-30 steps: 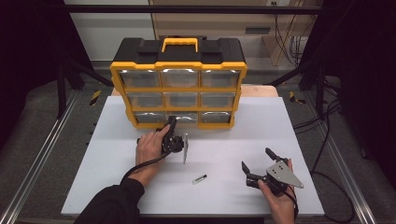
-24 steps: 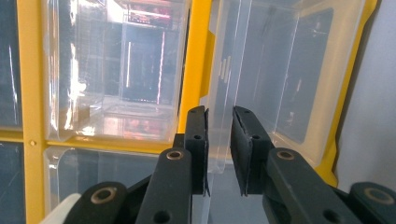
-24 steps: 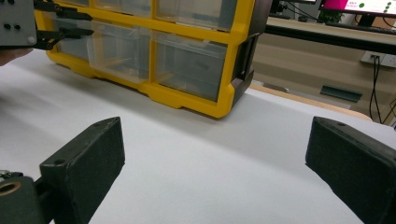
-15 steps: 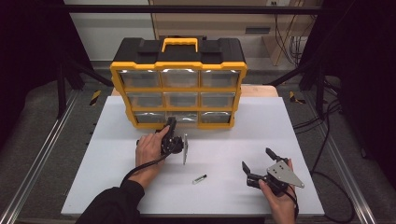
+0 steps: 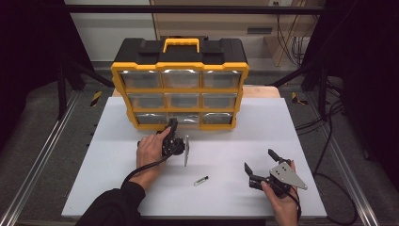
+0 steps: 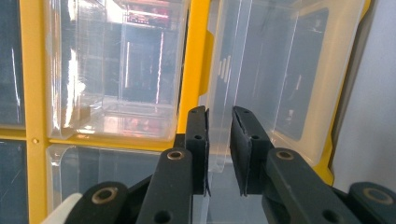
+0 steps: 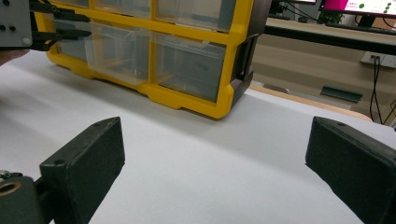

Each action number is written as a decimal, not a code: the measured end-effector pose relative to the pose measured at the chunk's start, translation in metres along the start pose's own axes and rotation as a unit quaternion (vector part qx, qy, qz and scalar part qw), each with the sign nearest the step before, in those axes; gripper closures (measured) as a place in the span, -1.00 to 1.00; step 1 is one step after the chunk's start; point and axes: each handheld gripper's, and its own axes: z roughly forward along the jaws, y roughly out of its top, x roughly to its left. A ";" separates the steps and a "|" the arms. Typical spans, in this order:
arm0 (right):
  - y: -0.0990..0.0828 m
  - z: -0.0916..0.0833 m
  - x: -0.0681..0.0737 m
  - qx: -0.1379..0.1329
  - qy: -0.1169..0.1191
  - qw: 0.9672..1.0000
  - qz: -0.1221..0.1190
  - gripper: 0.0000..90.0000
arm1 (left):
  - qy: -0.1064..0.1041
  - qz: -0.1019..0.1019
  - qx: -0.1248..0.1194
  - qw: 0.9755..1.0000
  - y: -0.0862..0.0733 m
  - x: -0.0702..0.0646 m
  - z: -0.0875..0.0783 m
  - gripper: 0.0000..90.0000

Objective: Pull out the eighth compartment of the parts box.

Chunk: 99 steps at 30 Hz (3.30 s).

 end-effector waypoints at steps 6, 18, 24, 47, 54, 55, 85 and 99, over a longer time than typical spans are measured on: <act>-0.001 0.000 -0.002 -0.003 0.004 1.000 0.007 -0.89 | -0.004 0.000 0.008 1.000 0.001 0.000 -0.001 0.71; 0.000 0.000 -0.001 0.000 0.002 1.000 0.003 -0.89 | -0.003 -0.005 0.002 1.000 0.001 0.001 -0.002 0.71; 0.001 0.000 0.000 -0.002 0.003 1.000 0.002 -0.90 | -0.006 -0.009 0.003 1.000 0.001 0.002 -0.005 0.71; 0.003 -0.002 -0.002 -0.008 -0.002 1.000 0.011 -0.89 | -0.018 -0.024 0.000 1.000 0.000 0.004 -0.014 0.70; 0.002 0.000 0.004 0.001 0.003 1.000 -0.009 -0.89 | -0.016 -0.023 0.004 1.000 0.002 0.003 -0.015 0.70; 0.002 -0.001 0.004 0.003 0.003 1.000 -0.009 -0.89 | -0.016 -0.022 0.005 1.000 0.002 0.004 -0.015 0.70; 0.000 0.000 0.005 0.008 0.001 1.000 -0.007 -0.89 | -0.009 -0.023 0.003 1.000 0.002 -0.002 -0.022 0.70; 0.000 0.000 0.004 0.008 0.000 1.000 -0.006 -0.89 | -0.009 -0.026 0.002 1.000 0.002 0.001 -0.027 0.70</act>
